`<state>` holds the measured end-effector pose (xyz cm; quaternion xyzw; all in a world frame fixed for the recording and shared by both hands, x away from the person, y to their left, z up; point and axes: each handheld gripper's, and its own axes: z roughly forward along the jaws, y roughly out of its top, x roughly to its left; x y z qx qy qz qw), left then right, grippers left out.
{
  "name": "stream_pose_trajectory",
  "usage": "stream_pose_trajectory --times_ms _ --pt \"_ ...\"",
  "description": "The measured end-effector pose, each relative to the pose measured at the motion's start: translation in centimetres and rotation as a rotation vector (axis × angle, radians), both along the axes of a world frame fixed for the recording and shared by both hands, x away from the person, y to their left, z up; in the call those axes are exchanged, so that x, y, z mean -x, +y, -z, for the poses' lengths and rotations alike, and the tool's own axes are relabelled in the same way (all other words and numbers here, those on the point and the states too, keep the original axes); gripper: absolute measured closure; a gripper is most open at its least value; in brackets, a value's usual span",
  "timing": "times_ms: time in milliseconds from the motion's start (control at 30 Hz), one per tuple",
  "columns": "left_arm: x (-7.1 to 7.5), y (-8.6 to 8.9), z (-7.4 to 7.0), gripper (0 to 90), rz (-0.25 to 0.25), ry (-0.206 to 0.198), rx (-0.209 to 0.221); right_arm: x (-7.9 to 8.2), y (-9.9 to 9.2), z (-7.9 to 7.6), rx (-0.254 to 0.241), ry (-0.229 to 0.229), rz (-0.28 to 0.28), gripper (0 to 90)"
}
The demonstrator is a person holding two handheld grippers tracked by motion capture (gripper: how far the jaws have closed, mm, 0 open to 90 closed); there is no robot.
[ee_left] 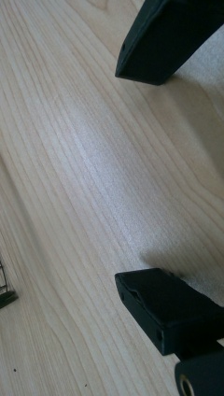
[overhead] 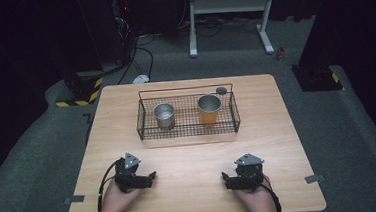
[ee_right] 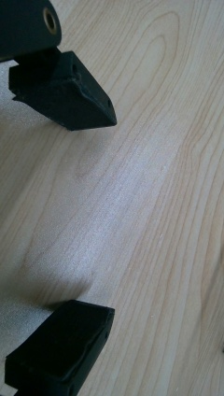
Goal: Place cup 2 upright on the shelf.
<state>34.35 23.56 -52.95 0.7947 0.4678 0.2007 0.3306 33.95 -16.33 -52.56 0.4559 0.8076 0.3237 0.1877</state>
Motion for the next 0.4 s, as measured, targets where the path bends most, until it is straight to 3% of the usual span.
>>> stream_pose_trajectory --times_ms 400 --pt "0.01 -0.11 0.07 3.6 -0.002 -0.006 0.003 0.01 0.0 0.0 0.0 0.0 0.0 8.4"
